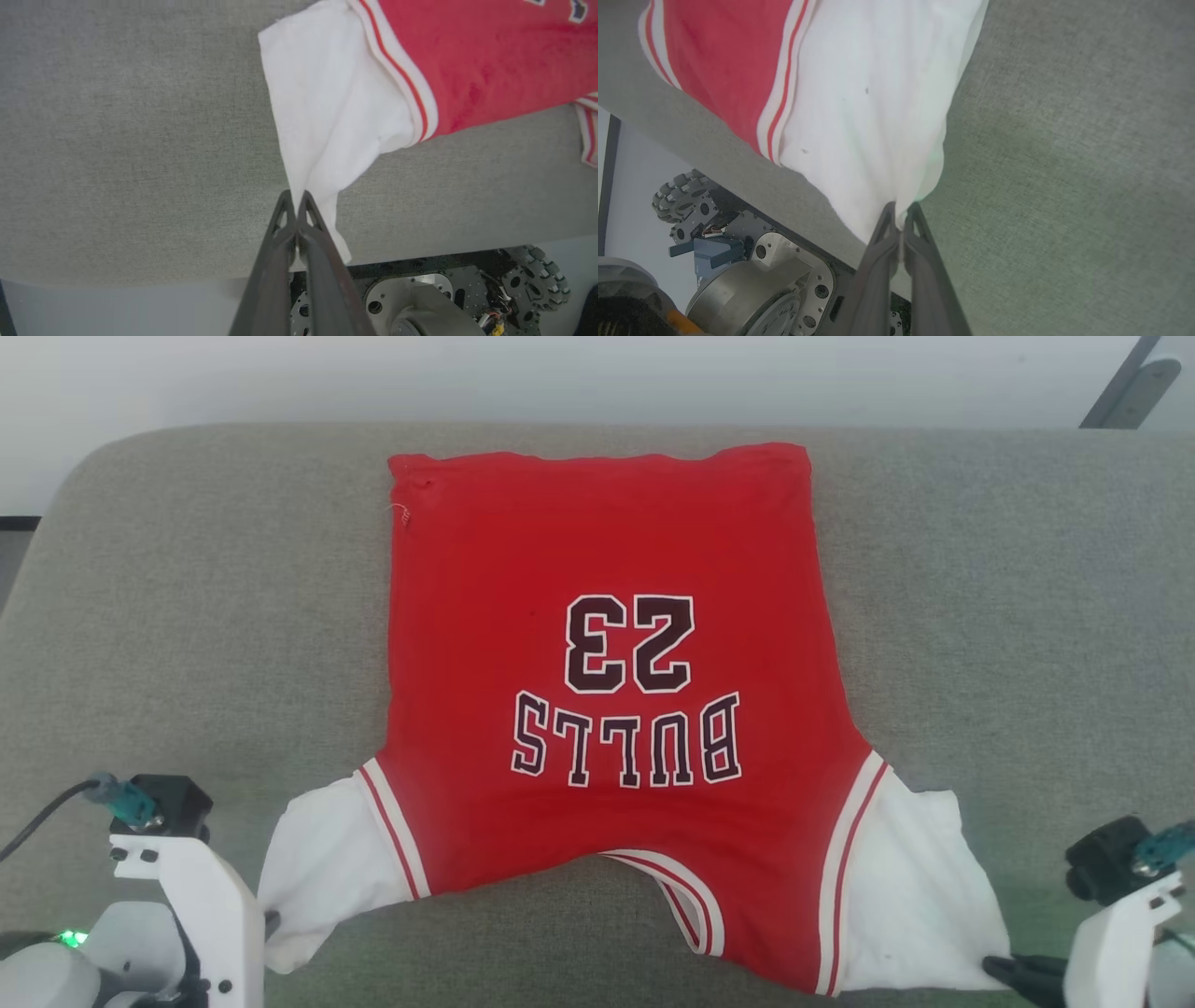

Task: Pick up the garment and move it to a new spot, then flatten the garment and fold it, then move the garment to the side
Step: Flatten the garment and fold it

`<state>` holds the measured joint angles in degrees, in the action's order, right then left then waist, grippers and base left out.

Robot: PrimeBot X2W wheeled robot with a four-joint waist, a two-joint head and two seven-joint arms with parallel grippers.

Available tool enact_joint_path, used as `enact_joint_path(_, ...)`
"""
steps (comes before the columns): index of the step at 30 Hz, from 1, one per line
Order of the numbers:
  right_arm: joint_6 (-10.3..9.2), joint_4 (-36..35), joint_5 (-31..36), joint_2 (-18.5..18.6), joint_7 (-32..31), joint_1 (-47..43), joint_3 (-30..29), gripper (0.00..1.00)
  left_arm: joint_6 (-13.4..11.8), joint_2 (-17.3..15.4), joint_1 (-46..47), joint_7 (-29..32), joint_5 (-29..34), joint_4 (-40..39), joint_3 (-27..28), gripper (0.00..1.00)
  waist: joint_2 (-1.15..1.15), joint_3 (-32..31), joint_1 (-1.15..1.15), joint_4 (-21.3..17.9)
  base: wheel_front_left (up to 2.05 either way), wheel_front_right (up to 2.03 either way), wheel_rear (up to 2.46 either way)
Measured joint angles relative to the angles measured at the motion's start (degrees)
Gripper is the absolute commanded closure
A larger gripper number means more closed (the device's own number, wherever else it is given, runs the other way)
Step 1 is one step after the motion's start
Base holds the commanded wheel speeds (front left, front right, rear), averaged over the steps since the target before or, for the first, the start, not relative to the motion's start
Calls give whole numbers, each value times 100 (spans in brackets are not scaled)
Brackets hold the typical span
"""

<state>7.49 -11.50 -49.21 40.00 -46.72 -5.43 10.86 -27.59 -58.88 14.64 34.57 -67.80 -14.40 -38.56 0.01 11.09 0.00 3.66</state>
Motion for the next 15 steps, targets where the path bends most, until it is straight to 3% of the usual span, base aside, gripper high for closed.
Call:
enact_joint_path(2, 0, -36, 275, -256, -122, -47, -114, 100, 7, 69, 7, -92, 11, 2, 16, 100, 0, 25, 0, -15, 0, 0, 0)
enact_joint_path(4, -1, 32, 545, -501, -164, -38, -167, 88, 41, 183, 31, -144, 69, 20, -5, 100, 0, 49, 0, -26, 0, 0, 0)
enact_joint_path(5, -1, 90, 626, -631, -187, -35, -159, 67, 67, 236, 65, -152, 86, 32, -26, 100, 0, 58, 0, -29, 0, 0, 0)
enact_joint_path(6, 0, 146, 797, -727, -187, -16, -147, 0, 108, 290, 102, -176, 107, 44, -45, 100, 0, 65, 0, -29, 0, 0, 0)
enact_joint_path(15, -1, 122, 1137, -1068, -55, 310, -387, 0, 322, 688, 389, -330, 346, 232, -192, 100, 0, 173, 0, 22, 0, 0, 0)
